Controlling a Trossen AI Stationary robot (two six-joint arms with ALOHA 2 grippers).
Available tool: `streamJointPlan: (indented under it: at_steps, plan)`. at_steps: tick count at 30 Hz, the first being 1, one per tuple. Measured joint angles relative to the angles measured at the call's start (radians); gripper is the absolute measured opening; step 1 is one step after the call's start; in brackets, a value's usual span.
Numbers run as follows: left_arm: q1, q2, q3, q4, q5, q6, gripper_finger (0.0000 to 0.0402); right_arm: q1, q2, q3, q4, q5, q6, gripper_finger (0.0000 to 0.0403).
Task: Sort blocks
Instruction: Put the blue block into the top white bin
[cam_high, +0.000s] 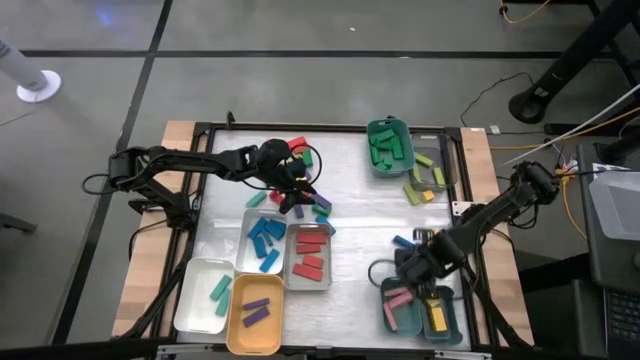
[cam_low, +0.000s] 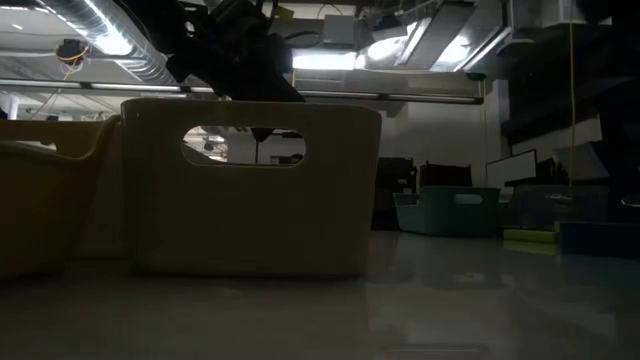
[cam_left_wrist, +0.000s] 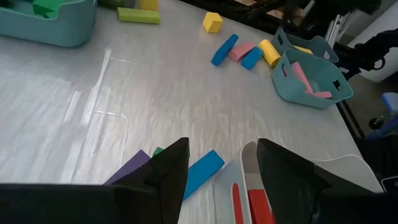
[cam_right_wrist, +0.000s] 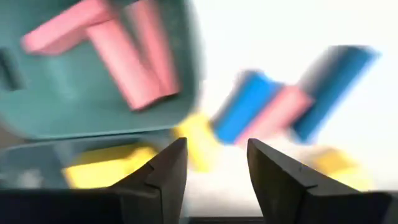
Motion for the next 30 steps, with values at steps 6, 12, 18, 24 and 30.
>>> streamJointPlan:
  at_steps: [6,12,18,24,30]
  plan:
    - [0.000,0.000,0.000,0.000,0.000,0.000,0.0178,-0.085,-0.086,0.000,-0.063,0.245,-0.105,0.0167]
    - [0.000,0.000,0.000,0.000,0.000,0.000,0.0178,-0.182,-0.110,-0.077,-0.050,0.326,-0.156,0.0168]
    - [0.000,0.000,0.000,-0.002,0.000,0.005,0.0178,-0.314,-0.109,-0.246,0.007,0.290,-0.195,0.0168]
    - [0.000,0.000,0.000,-0.002,0.000,0.055,0.0178,-0.471,-0.109,-0.358,0.164,0.130,-0.312,0.0168]
    - [0.000,0.000,0.000,-0.002,0.000,0.054,0.0178,-0.561,-0.109,-0.384,0.221,0.017,-0.363,0.0168]
